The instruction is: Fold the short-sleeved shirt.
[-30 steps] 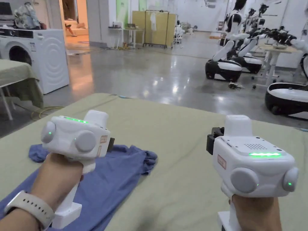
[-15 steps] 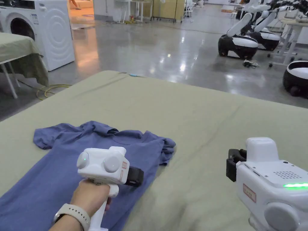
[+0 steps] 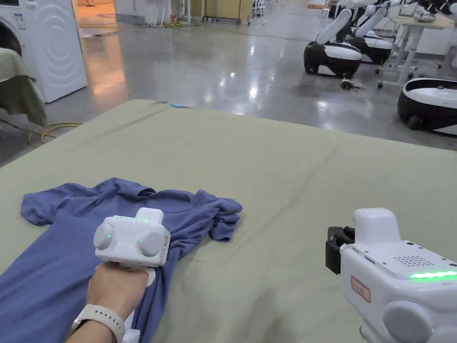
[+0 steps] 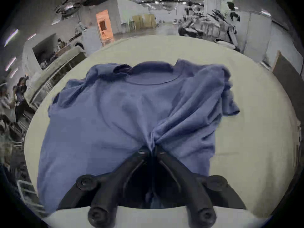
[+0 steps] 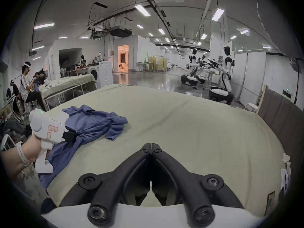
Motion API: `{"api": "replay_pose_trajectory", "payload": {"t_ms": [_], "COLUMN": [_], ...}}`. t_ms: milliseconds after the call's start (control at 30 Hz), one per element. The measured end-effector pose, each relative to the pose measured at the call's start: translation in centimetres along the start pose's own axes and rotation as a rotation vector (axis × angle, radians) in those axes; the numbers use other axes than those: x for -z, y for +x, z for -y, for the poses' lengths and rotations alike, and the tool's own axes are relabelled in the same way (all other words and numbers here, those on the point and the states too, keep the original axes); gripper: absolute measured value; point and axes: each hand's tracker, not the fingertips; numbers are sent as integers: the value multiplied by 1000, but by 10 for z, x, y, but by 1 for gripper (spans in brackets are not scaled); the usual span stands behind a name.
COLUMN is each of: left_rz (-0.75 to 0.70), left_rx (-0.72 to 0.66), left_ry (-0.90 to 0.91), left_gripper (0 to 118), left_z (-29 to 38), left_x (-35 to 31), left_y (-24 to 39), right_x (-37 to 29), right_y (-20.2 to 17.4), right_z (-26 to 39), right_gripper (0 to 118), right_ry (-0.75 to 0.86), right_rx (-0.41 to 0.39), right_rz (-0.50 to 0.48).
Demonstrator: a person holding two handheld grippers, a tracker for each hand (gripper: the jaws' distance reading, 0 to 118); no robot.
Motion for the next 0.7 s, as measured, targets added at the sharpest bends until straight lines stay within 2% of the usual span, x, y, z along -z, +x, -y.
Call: {"api": "replay_pose_trajectory", "payload": {"t_ms": [100, 333, 467, 700], "left_rz": [107, 251, 374, 676], "left_rx": [-80, 8, 98, 260], "left_ry": [76, 211, 280, 350], "left_gripper": [1, 1, 1, 1], "left_z": [-7, -42, -56, -66], "left_x": [-24, -88, -136, -212], "left_y": [5, 78, 160, 330], "right_x": [-16, -66, -102, -160], "right_y": [18, 79, 122, 199], "right_z": [1, 6, 15, 37], "right_gripper": [3, 3, 3, 3], "right_ry": [16, 64, 89, 96], "right_rx": [20, 79, 105, 170], "right_rz": [13, 105, 186, 335]}}
